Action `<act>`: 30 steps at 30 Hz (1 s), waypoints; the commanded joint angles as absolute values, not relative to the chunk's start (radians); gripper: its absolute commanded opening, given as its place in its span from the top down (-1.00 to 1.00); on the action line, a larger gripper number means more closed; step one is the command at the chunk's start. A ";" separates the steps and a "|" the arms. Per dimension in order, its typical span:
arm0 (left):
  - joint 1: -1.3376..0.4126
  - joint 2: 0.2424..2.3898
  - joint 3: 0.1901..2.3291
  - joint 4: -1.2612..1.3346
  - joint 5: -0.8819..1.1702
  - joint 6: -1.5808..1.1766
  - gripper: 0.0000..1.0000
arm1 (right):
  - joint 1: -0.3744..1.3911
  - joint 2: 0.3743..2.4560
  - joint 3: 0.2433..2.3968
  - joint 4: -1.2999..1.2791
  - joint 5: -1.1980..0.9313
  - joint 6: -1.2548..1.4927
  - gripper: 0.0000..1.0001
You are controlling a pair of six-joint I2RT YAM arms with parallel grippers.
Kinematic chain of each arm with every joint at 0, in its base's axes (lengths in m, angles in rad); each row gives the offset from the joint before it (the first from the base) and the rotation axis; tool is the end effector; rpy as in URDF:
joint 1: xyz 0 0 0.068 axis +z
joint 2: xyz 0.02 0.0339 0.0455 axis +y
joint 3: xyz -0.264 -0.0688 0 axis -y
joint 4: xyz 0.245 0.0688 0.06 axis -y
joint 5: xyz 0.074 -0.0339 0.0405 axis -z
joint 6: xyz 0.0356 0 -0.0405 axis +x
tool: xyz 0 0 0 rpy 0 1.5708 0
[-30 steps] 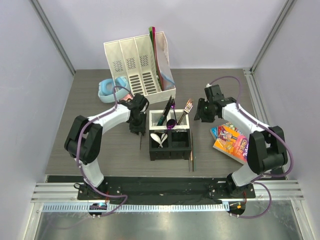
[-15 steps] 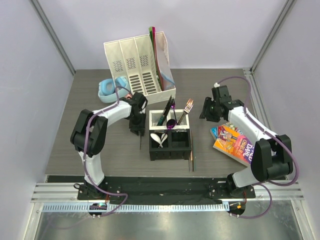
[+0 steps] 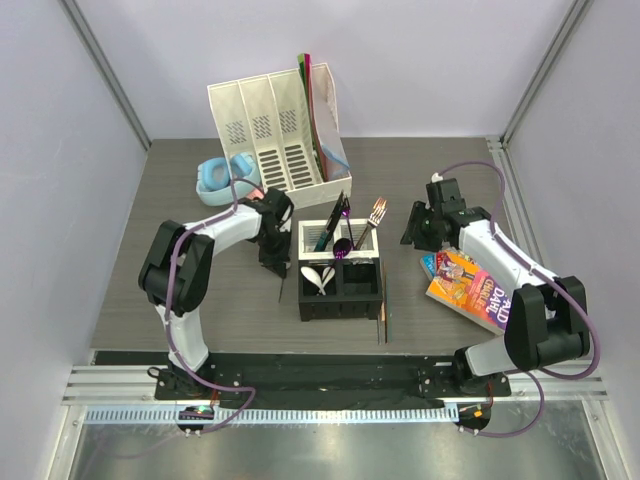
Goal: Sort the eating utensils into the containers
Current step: Pick up the spoon from the center of the board.
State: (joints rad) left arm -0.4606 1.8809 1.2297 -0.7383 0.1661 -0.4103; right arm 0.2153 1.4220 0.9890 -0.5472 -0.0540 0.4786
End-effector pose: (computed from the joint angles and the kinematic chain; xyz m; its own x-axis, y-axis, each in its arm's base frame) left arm 0.3122 -0.1615 0.1568 -0.9935 0.0538 -0.1005 0.0750 0.9724 -0.2211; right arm 0.2823 0.0637 0.2353 -0.8320 0.2888 -0.4736 0.1583 0.9419 0.2962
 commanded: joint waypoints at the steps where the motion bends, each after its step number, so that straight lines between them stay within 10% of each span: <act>1: -0.439 1.836 1.255 -0.773 0.118 -0.382 1.00 | 0.204 1.399 1.029 -0.512 -0.049 0.488 0.09; 30: -0.589 1.379 1.350 -0.738 0.224 -0.345 1.00 | 0.183 1.388 0.966 -0.531 -0.162 0.547 0.04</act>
